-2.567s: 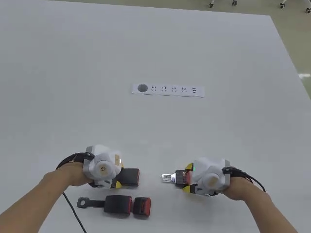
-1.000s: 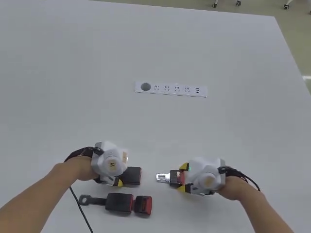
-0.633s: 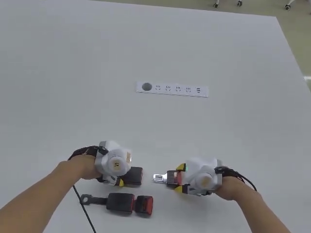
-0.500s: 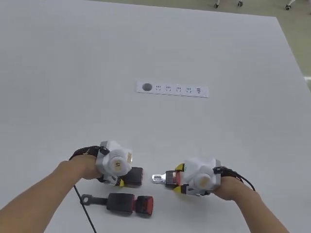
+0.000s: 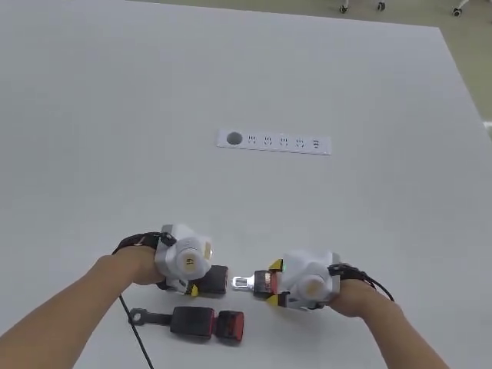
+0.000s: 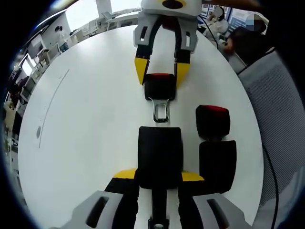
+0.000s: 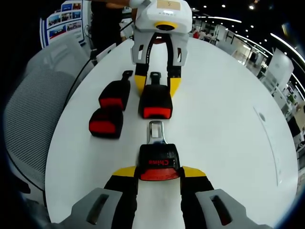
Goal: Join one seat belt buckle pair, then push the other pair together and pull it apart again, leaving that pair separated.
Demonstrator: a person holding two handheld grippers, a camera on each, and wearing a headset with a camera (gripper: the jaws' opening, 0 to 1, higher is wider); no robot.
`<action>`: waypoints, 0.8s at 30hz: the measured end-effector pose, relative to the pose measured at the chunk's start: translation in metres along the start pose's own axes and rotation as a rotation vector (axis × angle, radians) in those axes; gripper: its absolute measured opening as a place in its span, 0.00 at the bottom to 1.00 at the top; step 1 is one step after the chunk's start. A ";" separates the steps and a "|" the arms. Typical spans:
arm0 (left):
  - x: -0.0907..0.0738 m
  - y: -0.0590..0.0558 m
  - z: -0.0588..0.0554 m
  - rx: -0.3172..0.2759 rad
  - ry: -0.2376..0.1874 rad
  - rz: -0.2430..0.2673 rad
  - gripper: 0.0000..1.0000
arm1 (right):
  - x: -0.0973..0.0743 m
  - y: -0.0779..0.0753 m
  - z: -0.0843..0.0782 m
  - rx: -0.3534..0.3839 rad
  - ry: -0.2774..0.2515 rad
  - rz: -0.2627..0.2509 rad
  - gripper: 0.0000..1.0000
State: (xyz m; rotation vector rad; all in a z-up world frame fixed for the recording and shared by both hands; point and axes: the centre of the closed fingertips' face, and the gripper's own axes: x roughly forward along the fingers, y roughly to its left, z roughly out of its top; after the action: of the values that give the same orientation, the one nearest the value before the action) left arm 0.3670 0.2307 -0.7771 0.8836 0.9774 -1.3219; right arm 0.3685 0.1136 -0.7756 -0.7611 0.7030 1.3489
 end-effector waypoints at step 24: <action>-0.002 -0.002 0.004 -0.012 0.003 0.005 0.32 | 0.007 0.000 0.011 0.002 -0.011 0.007 0.31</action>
State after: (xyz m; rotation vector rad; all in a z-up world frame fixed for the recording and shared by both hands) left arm 0.3654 0.2280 -0.7737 0.8786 0.9844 -1.3099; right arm 0.3696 0.1271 -0.7750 -0.7497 0.6990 1.3569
